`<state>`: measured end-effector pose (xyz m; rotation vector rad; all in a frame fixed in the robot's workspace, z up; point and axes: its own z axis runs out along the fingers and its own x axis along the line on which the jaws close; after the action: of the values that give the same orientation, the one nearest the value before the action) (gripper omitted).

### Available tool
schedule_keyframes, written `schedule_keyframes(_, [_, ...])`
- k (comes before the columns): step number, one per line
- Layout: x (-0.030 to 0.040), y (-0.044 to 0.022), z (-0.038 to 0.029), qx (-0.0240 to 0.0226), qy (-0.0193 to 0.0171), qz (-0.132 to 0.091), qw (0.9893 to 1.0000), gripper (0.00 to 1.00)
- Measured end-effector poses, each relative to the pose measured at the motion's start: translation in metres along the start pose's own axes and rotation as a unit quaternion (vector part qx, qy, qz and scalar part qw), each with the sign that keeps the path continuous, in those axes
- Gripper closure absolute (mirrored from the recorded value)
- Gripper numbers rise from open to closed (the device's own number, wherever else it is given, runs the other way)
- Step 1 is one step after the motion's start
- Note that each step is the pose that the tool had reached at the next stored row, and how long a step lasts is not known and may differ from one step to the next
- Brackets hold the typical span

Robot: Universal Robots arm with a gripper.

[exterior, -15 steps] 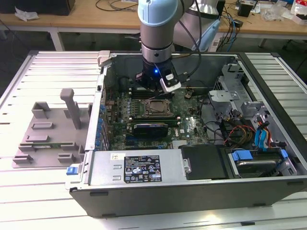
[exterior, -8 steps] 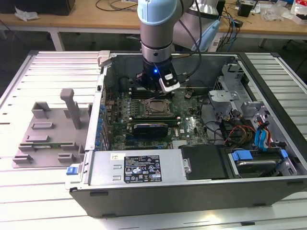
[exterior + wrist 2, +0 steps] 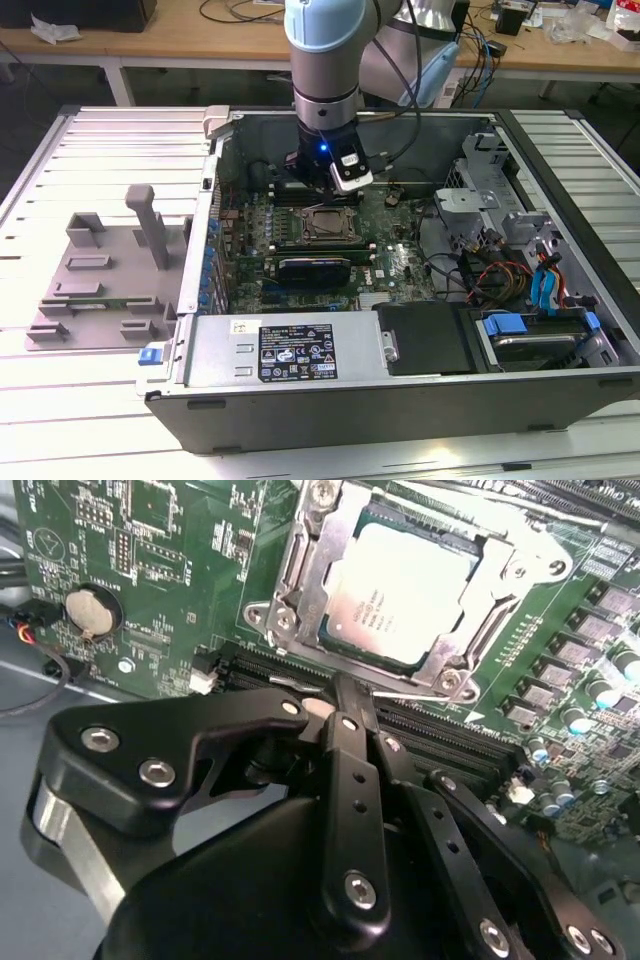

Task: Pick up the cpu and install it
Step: 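Install the first cpu locking lever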

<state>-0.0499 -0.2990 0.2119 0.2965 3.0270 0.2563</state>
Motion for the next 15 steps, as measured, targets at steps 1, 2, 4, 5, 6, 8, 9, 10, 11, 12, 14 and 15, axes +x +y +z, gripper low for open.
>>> schedule_keyframes(1, [0.0004,0.0015,0.0002,0.0000,0.0000,0.000,1.0000,0.89])
schedule_keyframes(2, [0.0006,0.0022,0.0004,0.0000,0.0000,0.000,1.0000,0.89])
schedule_keyframes(4, [0.0009,0.0029,0.0006,0.0004,-0.0007,0.000,1.0000,0.89])
schedule_keyframes(5, [0.0011,0.0028,0.0014,0.0006,-0.0062,0.000,1.0000,0.89])
schedule_keyframes(6, [0.0012,0.0027,0.0021,-0.0004,-0.0114,0.000,0.9999,0.89])
schedule_keyframes(8, [0.0016,0.0027,0.0023,-0.0006,-0.0125,0.000,0.9999,0.89])
schedule_keyframes(9, [0.0021,0.0027,0.0023,-0.0006,-0.0127,0.000,0.9999,0.89])
schedule_keyframes(10, [0.0031,0.0026,0.0023,-0.0007,-0.0130,0.000,0.9999,0.89])
schedule_keyframes(11, [0.0049,0.0024,0.0022,-0.0008,-0.0133,0.000,0.9999,0.89])
schedule_keyframes(12, [0.0064,0.0022,0.0021,-0.0009,-0.0138,0.000,0.9999,0.89])
schedule_keyframes(14, [0.0095,0.0018,0.0026,-0.0011,-0.0161,0.001,0.9999,0.89])
schedule_keyframes(15, [0.0099,0.0017,0.0030,-0.0008,-0.0171,0.001,0.9999,0.89])
